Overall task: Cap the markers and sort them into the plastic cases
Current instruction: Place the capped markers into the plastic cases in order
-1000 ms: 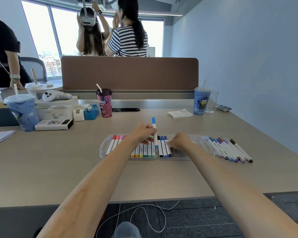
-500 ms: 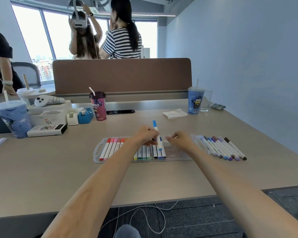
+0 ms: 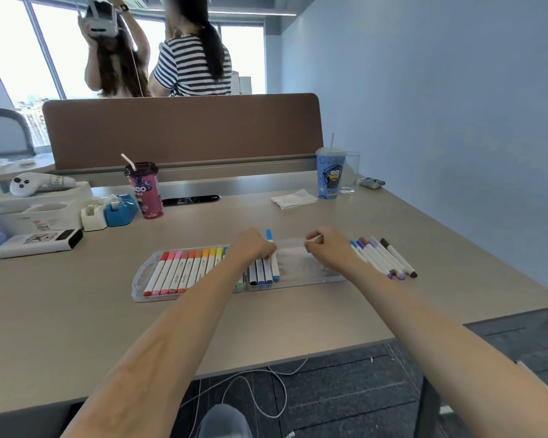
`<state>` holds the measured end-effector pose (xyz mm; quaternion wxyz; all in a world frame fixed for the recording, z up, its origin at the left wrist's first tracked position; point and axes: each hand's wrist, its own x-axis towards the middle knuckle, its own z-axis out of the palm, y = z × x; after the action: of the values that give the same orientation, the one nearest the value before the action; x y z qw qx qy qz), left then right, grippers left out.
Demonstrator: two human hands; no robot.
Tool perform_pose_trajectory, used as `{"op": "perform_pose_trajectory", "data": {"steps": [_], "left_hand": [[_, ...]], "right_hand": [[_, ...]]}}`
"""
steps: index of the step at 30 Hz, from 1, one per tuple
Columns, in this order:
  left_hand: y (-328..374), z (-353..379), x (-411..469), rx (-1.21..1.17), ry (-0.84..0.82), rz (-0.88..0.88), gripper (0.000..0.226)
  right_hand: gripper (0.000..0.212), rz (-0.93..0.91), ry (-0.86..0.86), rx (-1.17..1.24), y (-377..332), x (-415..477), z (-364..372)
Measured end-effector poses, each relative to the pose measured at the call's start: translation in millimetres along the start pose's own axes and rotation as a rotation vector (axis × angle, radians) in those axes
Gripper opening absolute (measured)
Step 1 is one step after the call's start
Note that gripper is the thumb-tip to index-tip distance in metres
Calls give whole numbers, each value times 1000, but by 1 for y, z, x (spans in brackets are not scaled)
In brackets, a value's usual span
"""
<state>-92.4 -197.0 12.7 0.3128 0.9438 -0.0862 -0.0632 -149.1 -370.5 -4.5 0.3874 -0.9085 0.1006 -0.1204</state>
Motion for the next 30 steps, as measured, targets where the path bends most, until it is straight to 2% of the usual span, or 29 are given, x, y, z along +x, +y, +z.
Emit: {"op": "perform_pose_trajectory", "data": {"steps": [12,18,30], "left_hand": [[-9,3,0,30,-24,2,27],[-5,9,1,45,-40,7,33],[0,13,5,260,-69,37,34]], "right_hand": [[15,-18,9,14,-2,-4,1],[20,-4,-26,5,2,-3,4],[23,-20,-21,2,6,-4,8]]}}
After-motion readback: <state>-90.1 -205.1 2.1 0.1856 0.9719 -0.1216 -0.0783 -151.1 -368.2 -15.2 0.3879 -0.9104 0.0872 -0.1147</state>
